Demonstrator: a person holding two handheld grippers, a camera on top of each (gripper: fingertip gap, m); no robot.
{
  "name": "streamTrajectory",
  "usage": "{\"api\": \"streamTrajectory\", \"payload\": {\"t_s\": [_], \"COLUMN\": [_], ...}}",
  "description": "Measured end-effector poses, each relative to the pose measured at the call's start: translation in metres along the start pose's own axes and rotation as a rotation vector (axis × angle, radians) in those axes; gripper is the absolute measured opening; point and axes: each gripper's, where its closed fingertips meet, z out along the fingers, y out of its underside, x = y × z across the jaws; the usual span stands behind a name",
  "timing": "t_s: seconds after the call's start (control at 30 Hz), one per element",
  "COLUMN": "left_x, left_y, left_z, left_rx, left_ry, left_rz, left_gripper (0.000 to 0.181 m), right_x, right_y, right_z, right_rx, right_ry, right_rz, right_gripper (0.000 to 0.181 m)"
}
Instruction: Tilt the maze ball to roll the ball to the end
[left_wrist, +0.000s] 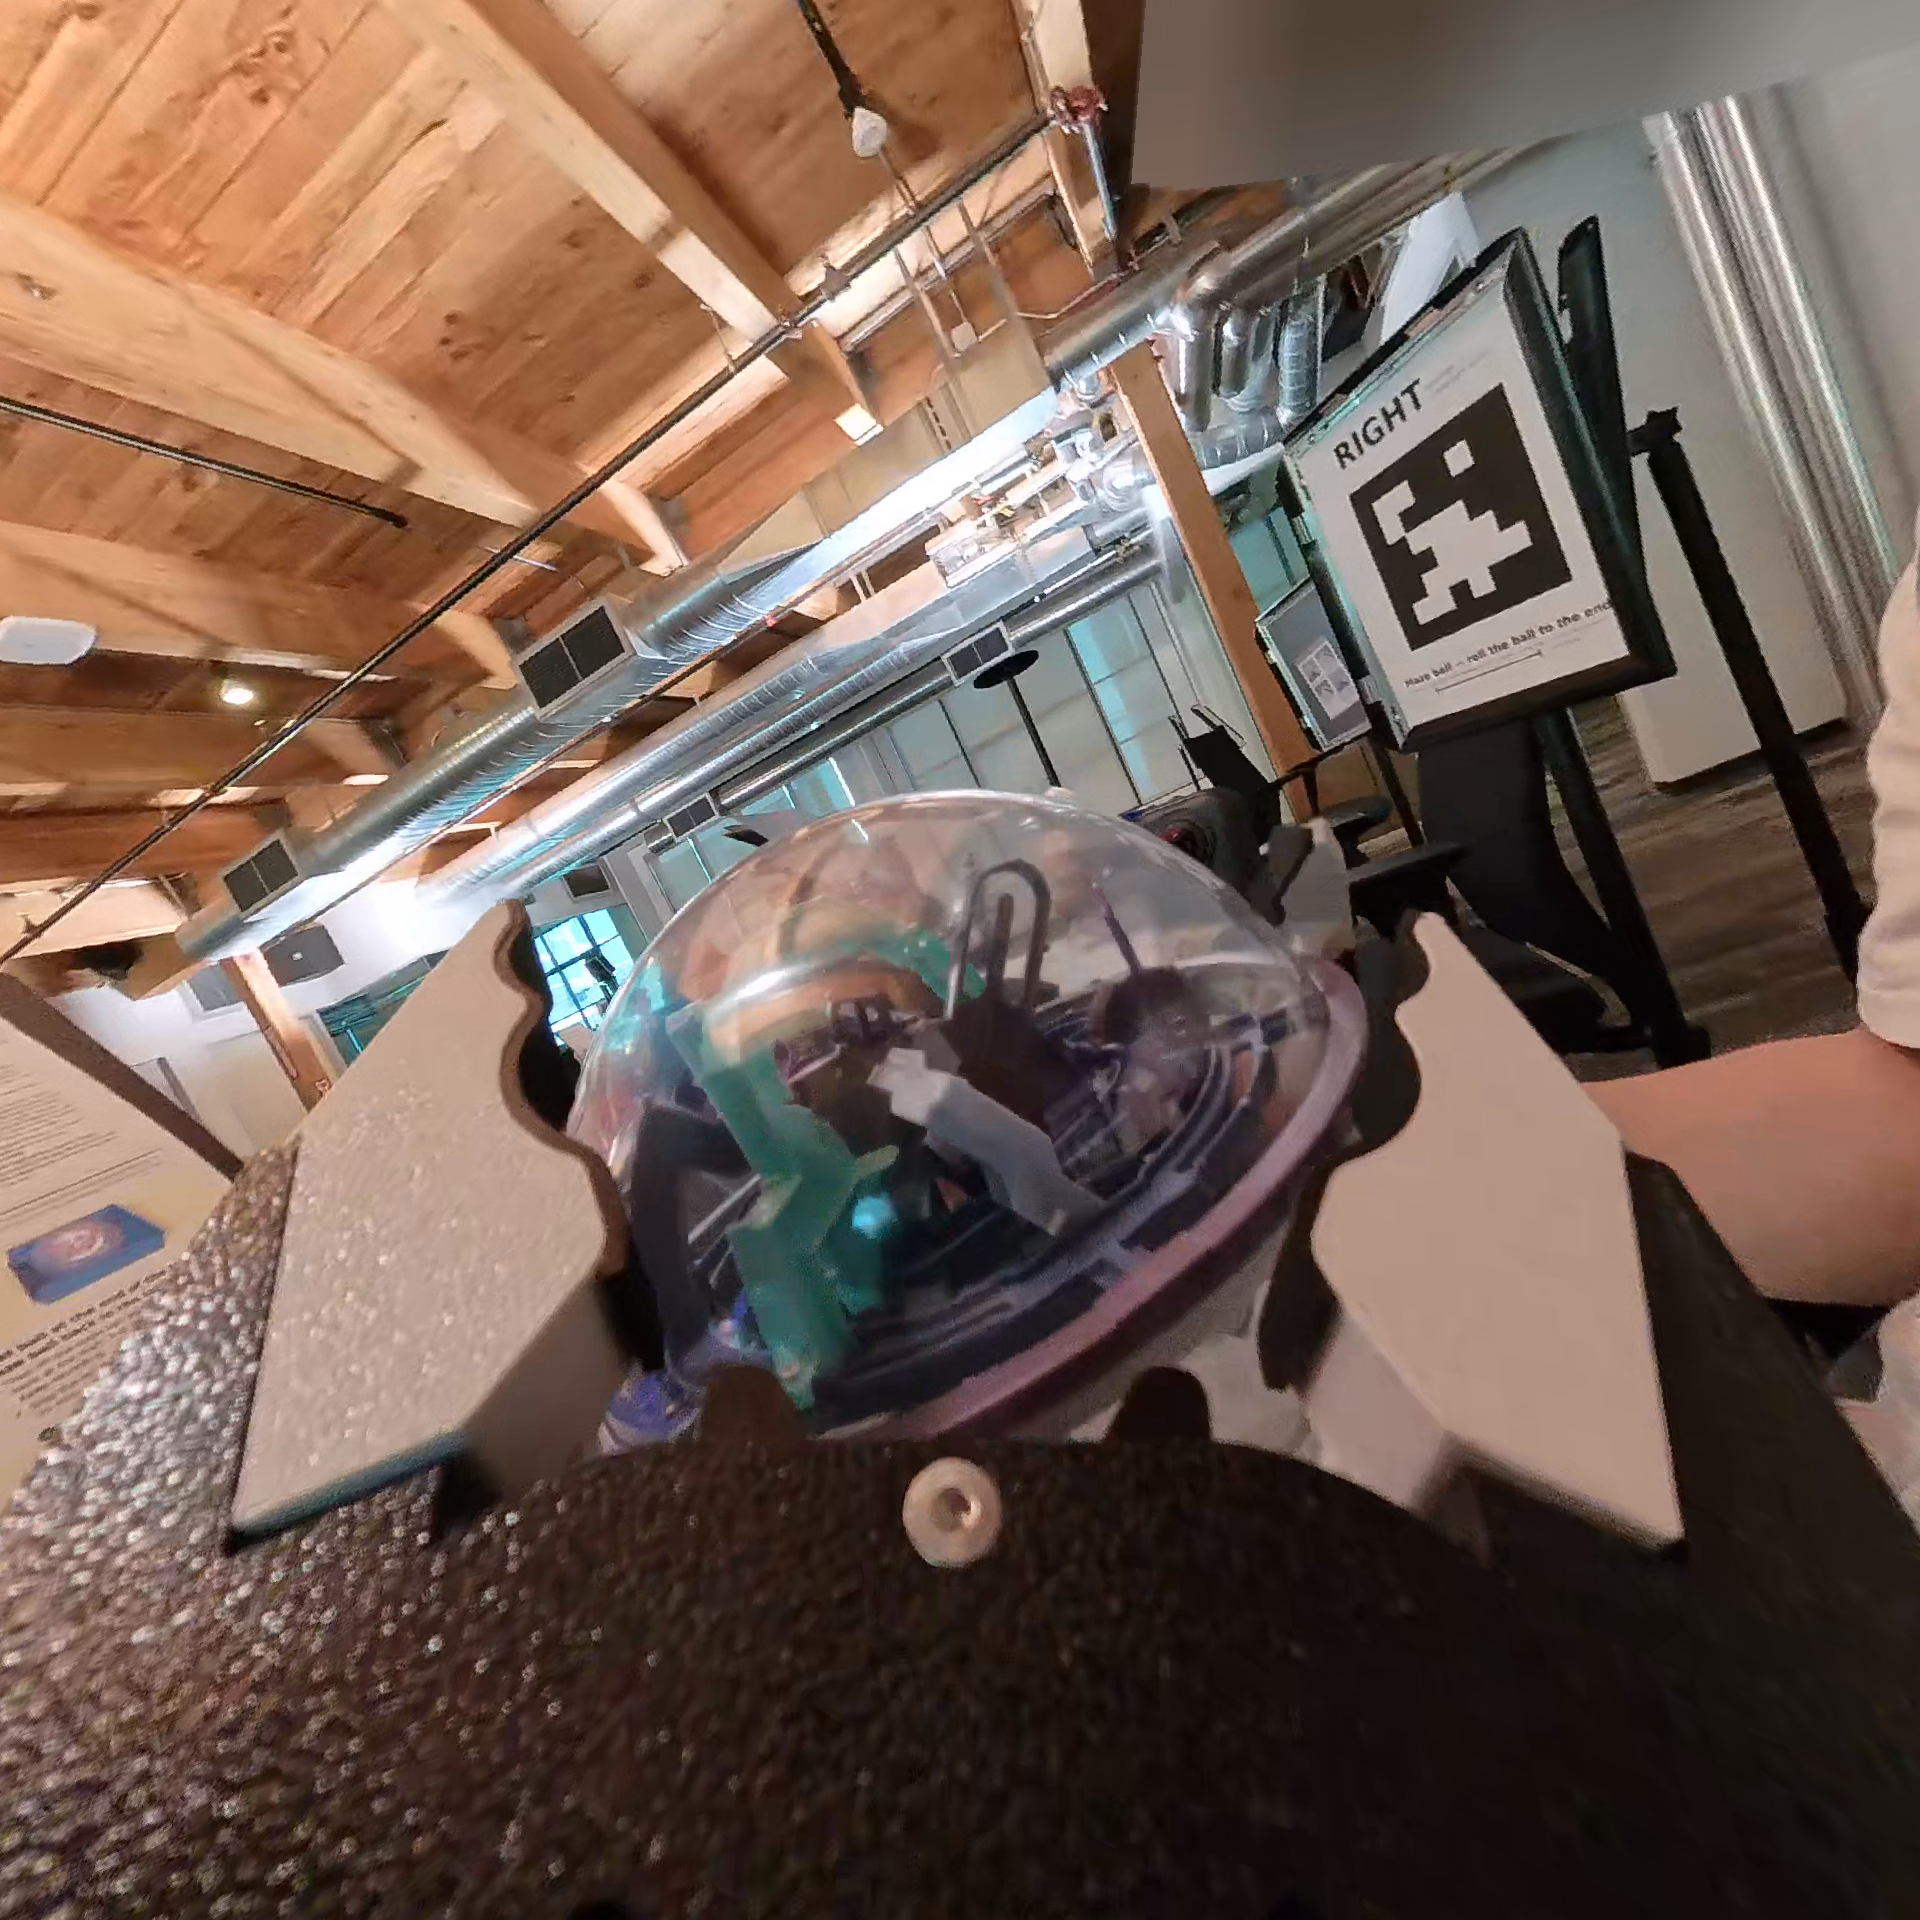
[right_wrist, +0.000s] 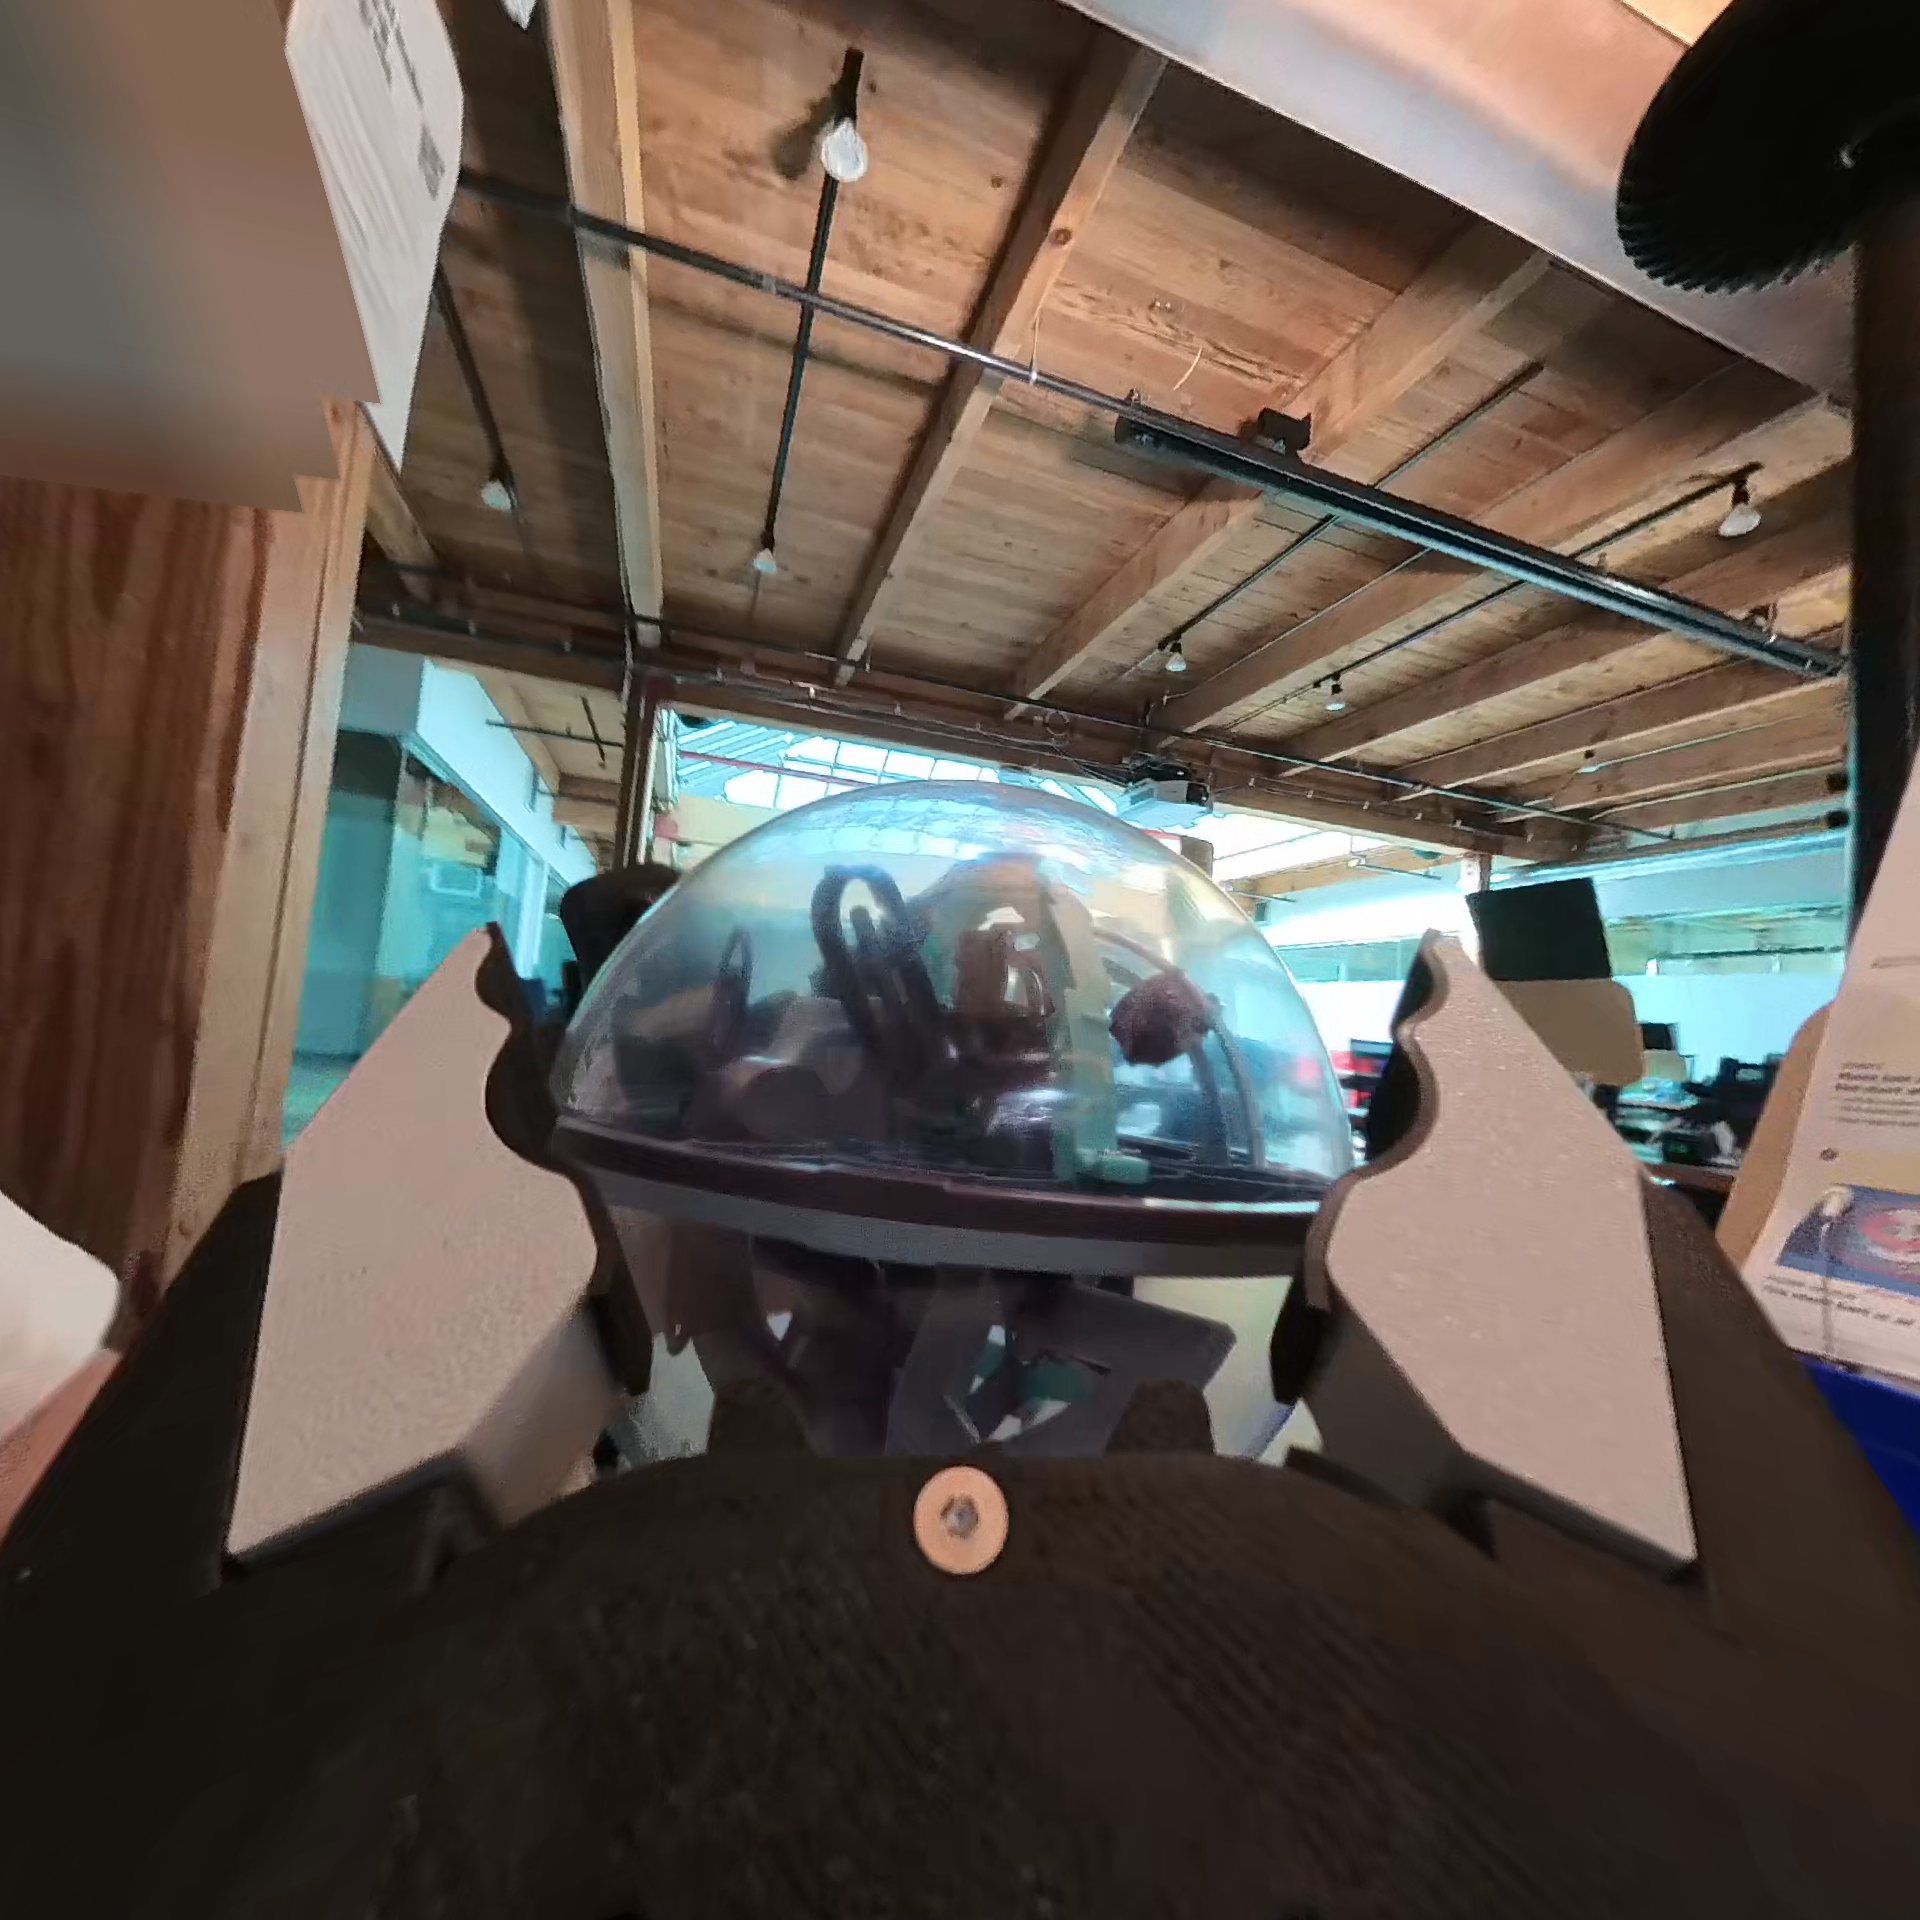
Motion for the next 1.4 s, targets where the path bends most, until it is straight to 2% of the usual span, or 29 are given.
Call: {"api": "streamTrajectory", "payload": {"t_s": [0.17,0.33,0.43,0.5,0.57,0.8,1.0,1.07,1.27,1.4], "left_x": [0.007,0.007,0.003,0.000,-0.001,0.010,0.012,0.012,0.010,0.008], "left_y": [-0.016,-0.018,-0.012,-0.017,-0.022,-0.018,-0.018,-0.022,-0.035,-0.047], "left_z": [-0.004,-0.002,0.002,0.003,0.004,0.009,0.007,0.005,0.001,0.001], "left_rx": [0.050,0.030,-0.024,-0.003,0.028,0.016,0.023,0.050,0.126,0.183], "left_ry": [0.034,0.028,0.006,-0.008,-0.008,0.019,0.043,0.051,0.048,0.029], "left_rz": [-0.005,0.010,-0.040,-0.091,-0.115,-0.016,-0.023,-0.029,-0.087,-0.136], "left_gripper": [0.150,0.151,0.155,0.156,0.157,0.157,0.154,0.152,0.153,0.153], "right_x": [-0.021,-0.028,-0.027,-0.026,-0.026,-0.030,-0.032,-0.033,-0.043,-0.044], "right_y": [-0.003,-0.010,-0.009,-0.006,-0.008,-0.011,-0.020,-0.028,-0.028,-0.034], "right_z": [-0.001,0.001,0.001,0.001,0.000,-0.005,-0.004,-0.005,0.000,-0.002], "right_rx": [0.036,0.067,0.055,0.033,0.049,0.061,0.103,0.140,0.141,0.178], "right_ry": [-0.067,-0.074,-0.063,-0.059,-0.064,-0.098,-0.109,-0.116,-0.110,-0.114], "right_rz": [-0.162,-0.229,-0.286,-0.318,-0.319,-0.327,-0.255,-0.205,-0.289,-0.272], "right_gripper": [0.153,0.152,0.152,0.152,0.152,0.154,0.153,0.149,0.147,0.147]}}
